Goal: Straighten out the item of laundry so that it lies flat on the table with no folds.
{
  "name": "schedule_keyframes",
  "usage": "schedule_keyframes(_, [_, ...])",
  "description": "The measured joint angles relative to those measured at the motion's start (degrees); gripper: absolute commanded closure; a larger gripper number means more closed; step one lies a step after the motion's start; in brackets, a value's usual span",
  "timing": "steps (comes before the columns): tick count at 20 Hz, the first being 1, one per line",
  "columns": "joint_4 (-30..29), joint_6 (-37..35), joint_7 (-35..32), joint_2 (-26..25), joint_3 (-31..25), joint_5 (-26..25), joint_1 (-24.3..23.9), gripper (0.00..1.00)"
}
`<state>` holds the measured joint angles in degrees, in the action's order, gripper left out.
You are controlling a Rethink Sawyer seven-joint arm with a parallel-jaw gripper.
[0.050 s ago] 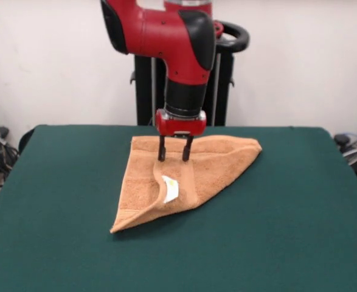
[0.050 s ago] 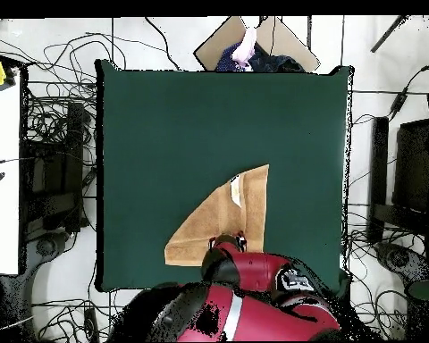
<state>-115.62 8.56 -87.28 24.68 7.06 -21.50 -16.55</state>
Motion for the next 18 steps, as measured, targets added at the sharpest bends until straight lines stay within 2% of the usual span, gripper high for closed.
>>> schedule_keyframes(1, [0.03,0.01,0.0,-0.23,0.01,0.01,-0.01,0.0])
schedule_keyframes(2, [0.27,0.36,0.0,-0.59,0.02,0.0,-0.08,1.0])
schedule_keyframes(13, [0.07,1.07,0.0,-0.28,0.26,0.88,0.01,1.0])
schedule_keyframes(18, [-0.72,0.48,0.0,3.37,0.27,5.51,3.23,1.0])
